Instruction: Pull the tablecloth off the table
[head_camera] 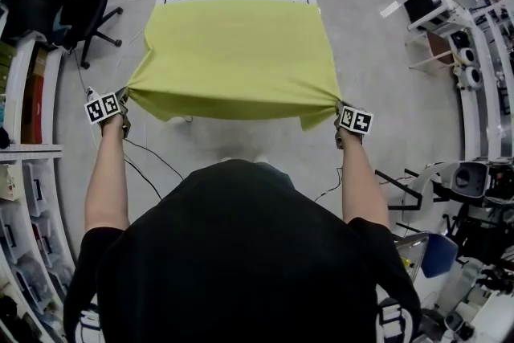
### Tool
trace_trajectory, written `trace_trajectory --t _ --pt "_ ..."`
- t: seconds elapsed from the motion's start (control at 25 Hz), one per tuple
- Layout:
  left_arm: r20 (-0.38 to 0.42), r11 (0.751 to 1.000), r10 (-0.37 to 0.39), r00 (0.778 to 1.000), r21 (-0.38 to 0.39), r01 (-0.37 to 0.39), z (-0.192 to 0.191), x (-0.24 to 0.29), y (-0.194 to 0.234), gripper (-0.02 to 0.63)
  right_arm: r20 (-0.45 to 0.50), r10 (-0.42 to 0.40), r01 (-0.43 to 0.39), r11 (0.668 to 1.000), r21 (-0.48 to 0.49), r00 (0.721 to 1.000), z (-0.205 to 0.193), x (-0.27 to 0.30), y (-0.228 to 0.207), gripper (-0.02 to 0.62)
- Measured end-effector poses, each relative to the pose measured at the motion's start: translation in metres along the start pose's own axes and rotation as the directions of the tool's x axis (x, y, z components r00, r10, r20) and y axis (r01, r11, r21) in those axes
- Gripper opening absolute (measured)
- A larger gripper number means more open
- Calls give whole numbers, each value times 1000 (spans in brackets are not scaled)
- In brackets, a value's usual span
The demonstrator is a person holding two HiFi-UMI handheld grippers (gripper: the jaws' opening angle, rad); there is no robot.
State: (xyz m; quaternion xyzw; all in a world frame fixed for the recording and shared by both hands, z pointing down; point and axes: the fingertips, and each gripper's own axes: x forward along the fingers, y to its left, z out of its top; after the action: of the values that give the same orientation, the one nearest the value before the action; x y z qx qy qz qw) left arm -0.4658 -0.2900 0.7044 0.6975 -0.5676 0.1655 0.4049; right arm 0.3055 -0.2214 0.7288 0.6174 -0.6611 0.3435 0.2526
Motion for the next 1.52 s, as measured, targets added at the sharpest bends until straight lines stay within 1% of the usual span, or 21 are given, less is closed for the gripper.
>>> trace_trajectory --t 0.28,0.48,0.68,0.88,1.08,1.24,1.36,1.52 --pt "16 1000 9 1000 -7 -9 -33 -32 -12 20 22 15 -16 1000 25 1000 -30 -30 -7 21" --pt "42 1000 26 999 -14 -26 -70 -63 -43 20 56 42 -43 999 24 998 -50 -64 -31 21" --pt "97 998 50 994 -44 -46 -110 -110 -73 20 84 80 -80 997 -2 993 -75 -109 -52 21" --pt "143 996 75 987 -68 -66 -157 -163 -102 20 117 125 -124 992 -15 985 -105 -160 -70 21" --pt "165 995 83 983 -66 -73 -205 -212 -122 20 142 171 -166 985 -51 975 -137 -205 -71 21" --pt "182 995 85 980 -61 -75 -231 -243 -133 20 168 205 -193 978 -83 964 -157 -237 -66 21" --pt "198 996 82 977 -56 -72 -248 -269 -141 20 191 208 -192 976 -100 959 -175 -265 -67 21" --pt "212 996 83 974 -49 -74 -264 -299 -140 20 246 191 -171 980 -98 950 -186 -297 -67 21"
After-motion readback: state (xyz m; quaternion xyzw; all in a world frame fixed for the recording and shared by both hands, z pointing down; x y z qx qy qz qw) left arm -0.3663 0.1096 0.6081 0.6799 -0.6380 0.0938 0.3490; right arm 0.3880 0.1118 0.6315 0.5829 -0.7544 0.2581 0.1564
